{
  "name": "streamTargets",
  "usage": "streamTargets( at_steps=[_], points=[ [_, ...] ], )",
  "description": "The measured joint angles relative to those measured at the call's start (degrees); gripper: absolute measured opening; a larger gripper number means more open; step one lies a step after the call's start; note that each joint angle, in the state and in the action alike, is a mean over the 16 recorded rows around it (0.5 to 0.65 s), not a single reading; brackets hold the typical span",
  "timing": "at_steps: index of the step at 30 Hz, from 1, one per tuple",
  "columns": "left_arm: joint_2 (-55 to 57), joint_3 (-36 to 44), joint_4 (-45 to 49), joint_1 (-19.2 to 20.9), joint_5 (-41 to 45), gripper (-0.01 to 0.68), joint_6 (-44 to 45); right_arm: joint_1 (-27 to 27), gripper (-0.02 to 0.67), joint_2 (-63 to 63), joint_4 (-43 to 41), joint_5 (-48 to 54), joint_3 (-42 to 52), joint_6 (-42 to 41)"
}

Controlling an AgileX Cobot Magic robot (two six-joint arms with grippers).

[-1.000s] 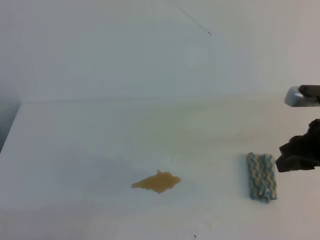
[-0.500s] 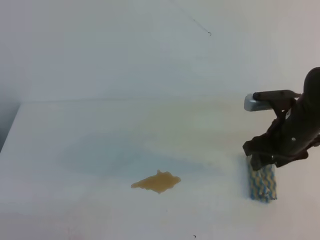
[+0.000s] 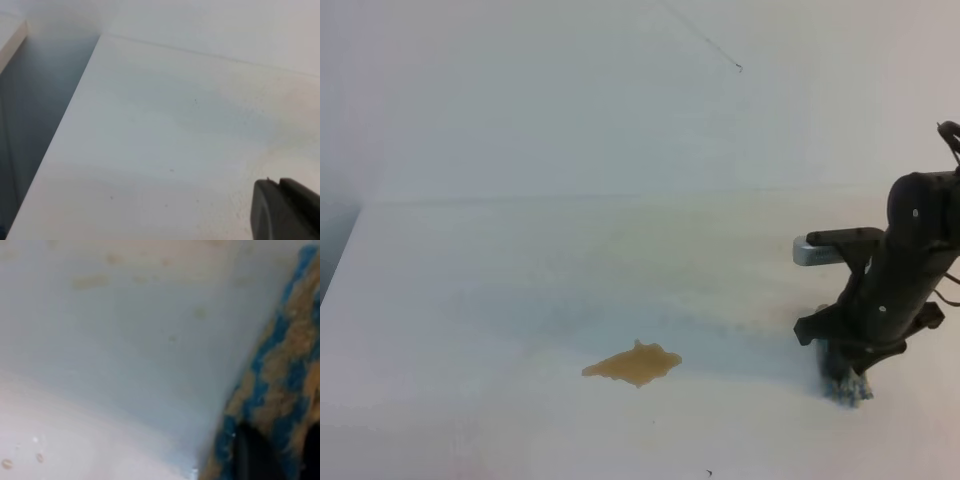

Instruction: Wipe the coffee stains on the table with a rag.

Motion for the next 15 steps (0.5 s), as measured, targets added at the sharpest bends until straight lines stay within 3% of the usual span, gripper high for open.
streamTargets(
  at_steps=[7,15],
  points=[
    [0.0,0.0,0.0,0.0,0.0,0.0,0.0,0.34,0.013,0.84,2.54,1.28,-2.82,-2.54],
    [0.0,0.0,0.0,0.0,0.0,0.0,0.0,3.42,-0.003,1.28,7.41,3.15,-9.71,-5.97]
  ],
)
